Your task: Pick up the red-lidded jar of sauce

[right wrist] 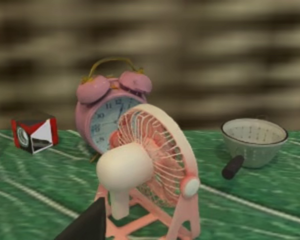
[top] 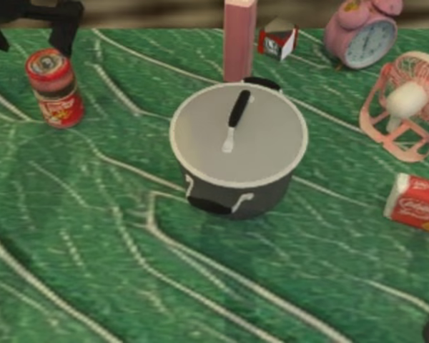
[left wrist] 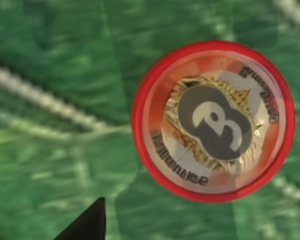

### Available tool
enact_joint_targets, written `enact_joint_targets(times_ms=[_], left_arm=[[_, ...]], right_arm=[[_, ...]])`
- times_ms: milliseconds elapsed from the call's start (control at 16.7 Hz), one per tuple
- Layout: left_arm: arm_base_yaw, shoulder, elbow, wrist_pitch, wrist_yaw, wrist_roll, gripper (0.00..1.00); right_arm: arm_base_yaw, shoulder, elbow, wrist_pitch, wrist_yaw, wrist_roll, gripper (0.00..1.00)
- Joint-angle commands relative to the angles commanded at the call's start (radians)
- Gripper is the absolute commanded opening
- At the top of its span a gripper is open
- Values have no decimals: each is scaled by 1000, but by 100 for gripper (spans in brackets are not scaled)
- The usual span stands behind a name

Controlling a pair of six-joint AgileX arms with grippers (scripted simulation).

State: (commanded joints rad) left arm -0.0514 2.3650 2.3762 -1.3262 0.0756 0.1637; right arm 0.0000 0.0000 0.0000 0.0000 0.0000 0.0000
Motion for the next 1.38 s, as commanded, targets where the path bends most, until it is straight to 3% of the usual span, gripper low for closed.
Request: enact_joint_targets(times_ms=[420, 780, 1140, 1380], left_arm=[[11, 242, 278, -108, -29, 8, 100], [6, 241, 272, -103, -29, 7, 100], [8, 239, 101, 67, -30, 5, 100], [8, 240, 77, 91, -30, 5, 100]], right_arm=[[0, 0, 0, 0, 0, 0, 100], [0, 0, 0, 0, 0, 0, 100], [0, 0, 0, 0, 0, 0, 100], [0, 0, 0, 0, 0, 0, 100]])
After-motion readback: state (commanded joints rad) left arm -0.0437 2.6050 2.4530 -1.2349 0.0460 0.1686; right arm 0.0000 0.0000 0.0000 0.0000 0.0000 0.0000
